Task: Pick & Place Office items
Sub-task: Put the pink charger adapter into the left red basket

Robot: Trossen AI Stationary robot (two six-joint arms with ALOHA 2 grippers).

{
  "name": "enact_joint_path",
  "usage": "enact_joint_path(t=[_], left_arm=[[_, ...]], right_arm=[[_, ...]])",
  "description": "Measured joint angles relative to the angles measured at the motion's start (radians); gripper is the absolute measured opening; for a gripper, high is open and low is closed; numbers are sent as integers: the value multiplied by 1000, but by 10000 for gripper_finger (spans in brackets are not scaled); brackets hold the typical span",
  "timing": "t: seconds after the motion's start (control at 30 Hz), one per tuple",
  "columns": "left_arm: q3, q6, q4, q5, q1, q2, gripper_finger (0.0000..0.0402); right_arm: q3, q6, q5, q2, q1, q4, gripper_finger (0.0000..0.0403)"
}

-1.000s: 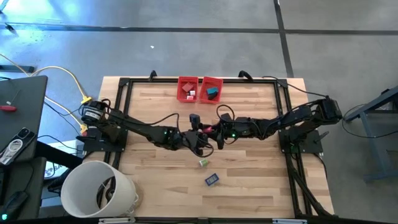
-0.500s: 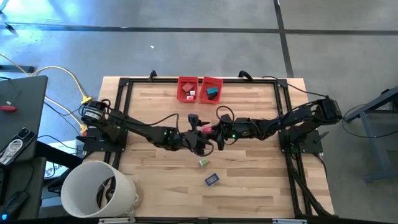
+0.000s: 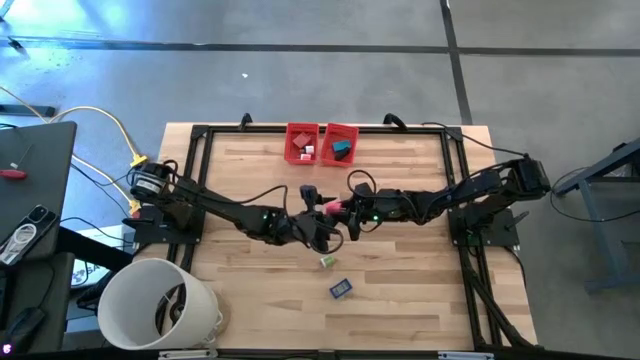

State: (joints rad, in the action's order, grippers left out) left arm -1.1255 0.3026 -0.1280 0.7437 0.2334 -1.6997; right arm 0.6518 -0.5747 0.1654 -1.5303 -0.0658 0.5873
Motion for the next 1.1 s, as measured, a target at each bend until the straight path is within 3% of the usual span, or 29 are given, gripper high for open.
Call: enact_joint_path(t=[0.37,0.63,0.73,0.97,1.1], left_arm=[[0,-69,52,35,32,13,294],[0,-276,227,-146,-5,112,294],[0,-358,248,-257,-41,148,294],[0,-487,219,-732,-179,165,294],[0,-540,139,-881,-243,145,294]], right_arm=[[-2,33,103,58,-1,-151,146],[-3,74,258,143,-66,-276,146],[2,84,334,177,-103,-285,146],[0,172,488,248,-211,-301,146],[-1,255,556,246,-268,-273,146]])
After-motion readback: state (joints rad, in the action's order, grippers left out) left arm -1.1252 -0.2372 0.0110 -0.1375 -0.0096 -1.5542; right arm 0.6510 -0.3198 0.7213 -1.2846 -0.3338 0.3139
